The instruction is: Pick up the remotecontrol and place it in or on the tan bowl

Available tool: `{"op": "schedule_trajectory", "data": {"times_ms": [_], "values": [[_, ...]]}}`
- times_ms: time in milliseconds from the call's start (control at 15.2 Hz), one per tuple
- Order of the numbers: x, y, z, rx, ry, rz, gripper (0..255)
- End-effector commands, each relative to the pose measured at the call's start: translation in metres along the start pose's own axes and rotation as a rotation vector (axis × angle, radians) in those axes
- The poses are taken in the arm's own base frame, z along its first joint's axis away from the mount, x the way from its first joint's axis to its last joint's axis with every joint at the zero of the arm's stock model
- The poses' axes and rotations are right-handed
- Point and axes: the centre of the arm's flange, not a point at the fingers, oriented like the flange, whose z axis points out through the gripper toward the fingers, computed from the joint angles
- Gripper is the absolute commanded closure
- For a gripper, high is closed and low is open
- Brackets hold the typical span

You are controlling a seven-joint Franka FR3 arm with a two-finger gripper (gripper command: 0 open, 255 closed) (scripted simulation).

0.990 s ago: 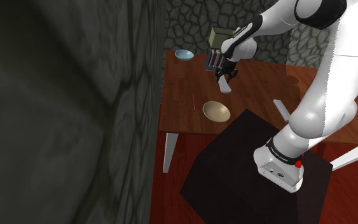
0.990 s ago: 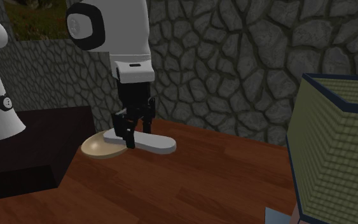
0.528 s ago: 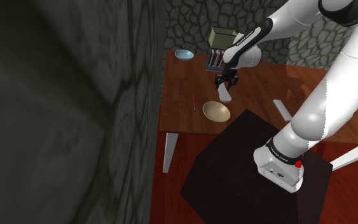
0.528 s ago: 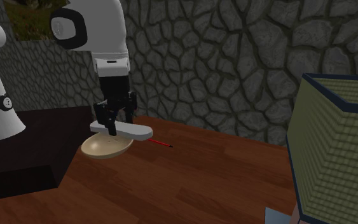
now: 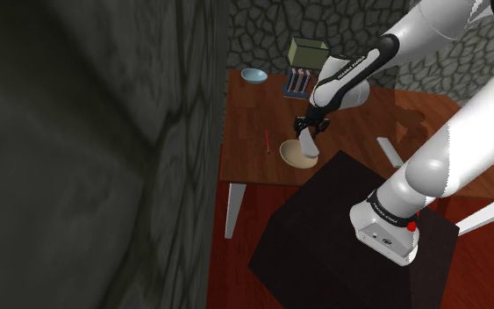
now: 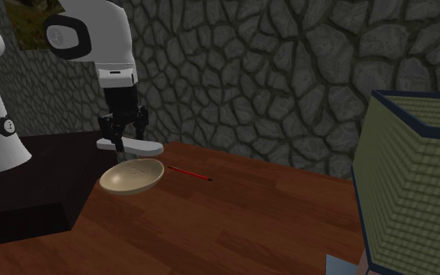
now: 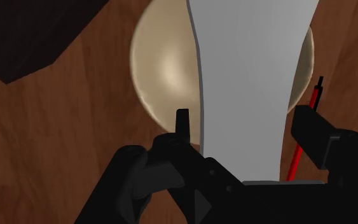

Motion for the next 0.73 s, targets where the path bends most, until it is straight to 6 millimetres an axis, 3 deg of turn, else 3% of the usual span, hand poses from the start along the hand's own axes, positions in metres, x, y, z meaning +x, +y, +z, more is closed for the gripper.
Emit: {"op": "schedule_trajectory", "data": {"times_ms": [0,660], "values": [[-0.008,-0.002,0.004,0.000,0.001,0.001,255],[-0.008,-0.001,0.056,0.000,0.001,0.001,255]]}}
